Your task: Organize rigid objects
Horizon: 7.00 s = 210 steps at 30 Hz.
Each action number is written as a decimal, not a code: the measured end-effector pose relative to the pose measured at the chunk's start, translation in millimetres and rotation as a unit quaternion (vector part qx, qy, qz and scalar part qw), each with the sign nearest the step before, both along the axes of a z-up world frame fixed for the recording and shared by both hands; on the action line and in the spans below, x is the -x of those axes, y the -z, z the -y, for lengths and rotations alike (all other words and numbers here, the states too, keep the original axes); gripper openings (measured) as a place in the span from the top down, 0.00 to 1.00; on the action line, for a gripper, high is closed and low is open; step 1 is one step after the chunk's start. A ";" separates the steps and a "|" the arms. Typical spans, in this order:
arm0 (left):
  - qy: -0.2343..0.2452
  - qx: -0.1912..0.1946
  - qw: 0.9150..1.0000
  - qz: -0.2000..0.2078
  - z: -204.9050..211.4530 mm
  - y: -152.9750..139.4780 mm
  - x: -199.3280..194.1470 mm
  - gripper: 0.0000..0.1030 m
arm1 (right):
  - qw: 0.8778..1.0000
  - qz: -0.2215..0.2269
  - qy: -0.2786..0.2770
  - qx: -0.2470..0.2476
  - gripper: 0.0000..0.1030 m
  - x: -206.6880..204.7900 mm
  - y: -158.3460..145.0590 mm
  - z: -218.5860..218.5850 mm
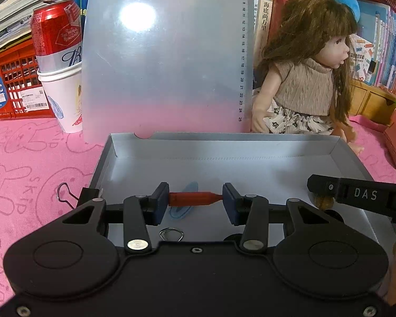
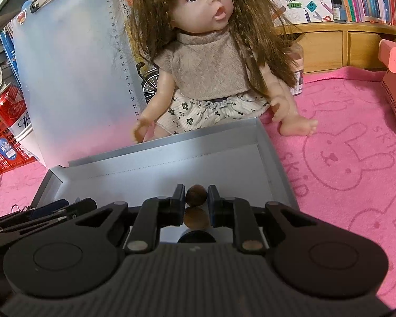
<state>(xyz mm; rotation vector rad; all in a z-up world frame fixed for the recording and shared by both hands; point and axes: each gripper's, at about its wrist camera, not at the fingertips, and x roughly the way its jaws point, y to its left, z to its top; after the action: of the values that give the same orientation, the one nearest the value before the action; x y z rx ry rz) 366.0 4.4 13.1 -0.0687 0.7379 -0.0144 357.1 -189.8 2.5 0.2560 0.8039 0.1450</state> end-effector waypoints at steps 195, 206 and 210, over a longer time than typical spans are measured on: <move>-0.058 -0.038 0.997 0.027 -14.5 18.6 232.1 0.00 | 0.989 0.060 -0.027 0.135 0.00 229.0 7.3 -29.8; -0.058 -0.037 0.997 0.027 -14.5 18.2 232.1 0.00 | 0.989 0.060 -0.027 0.135 0.00 229.0 7.3 -29.8; -0.058 -0.038 0.997 0.027 -14.5 18.3 232.1 0.00 | 0.989 0.060 -0.027 0.135 0.00 229.0 7.3 -29.8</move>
<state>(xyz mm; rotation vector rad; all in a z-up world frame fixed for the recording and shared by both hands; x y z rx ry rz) 133.9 18.9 -5.2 -0.0395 0.6798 0.1226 128.1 -160.0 -4.7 -0.0302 0.7025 0.0992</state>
